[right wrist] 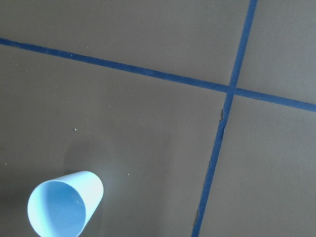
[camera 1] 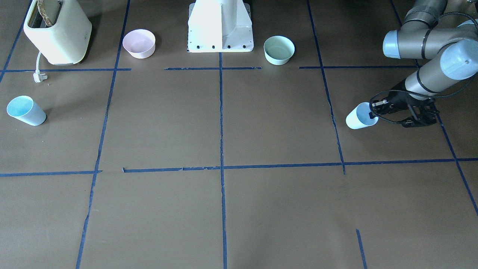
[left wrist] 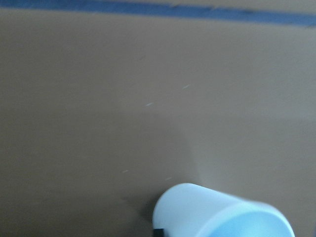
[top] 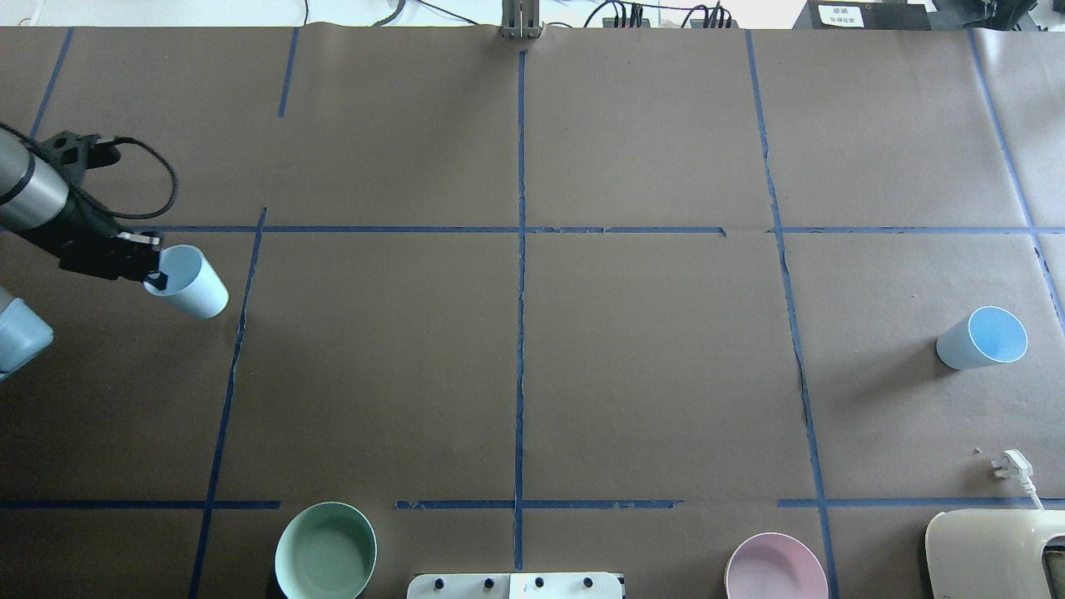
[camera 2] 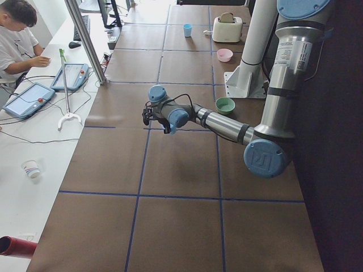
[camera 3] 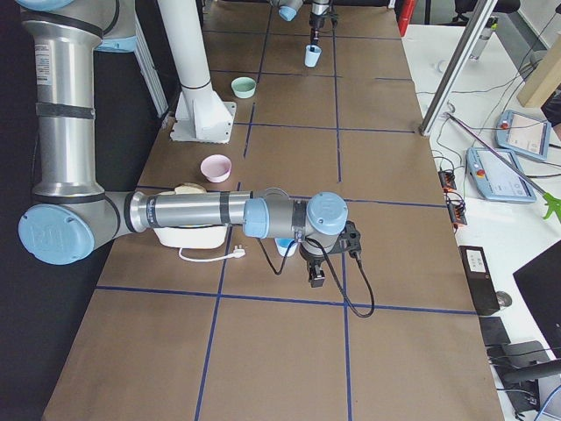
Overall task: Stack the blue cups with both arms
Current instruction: 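Carry the light blue cup with the left gripper to the table center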
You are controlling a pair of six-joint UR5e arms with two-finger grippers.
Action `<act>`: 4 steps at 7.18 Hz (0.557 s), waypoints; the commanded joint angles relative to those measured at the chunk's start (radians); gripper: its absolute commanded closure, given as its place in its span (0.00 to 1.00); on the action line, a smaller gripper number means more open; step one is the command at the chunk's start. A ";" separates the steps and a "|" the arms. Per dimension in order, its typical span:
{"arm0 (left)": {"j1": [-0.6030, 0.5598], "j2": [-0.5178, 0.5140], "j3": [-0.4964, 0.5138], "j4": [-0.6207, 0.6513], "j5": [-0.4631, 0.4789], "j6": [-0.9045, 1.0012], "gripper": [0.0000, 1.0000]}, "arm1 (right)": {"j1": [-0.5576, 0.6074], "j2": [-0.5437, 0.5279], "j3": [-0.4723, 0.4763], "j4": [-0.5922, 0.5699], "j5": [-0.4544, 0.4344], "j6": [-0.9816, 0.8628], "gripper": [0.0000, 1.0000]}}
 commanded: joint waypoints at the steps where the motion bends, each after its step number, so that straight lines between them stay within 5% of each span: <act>1: 0.205 -0.296 0.020 0.015 0.131 -0.363 1.00 | -0.002 -0.017 -0.003 0.063 0.032 0.004 0.00; 3: 0.342 -0.526 0.162 0.060 0.349 -0.396 1.00 | -0.005 -0.014 0.000 0.064 0.032 0.005 0.00; 4: 0.361 -0.614 0.251 0.063 0.377 -0.396 1.00 | -0.005 -0.014 0.002 0.064 0.032 0.007 0.00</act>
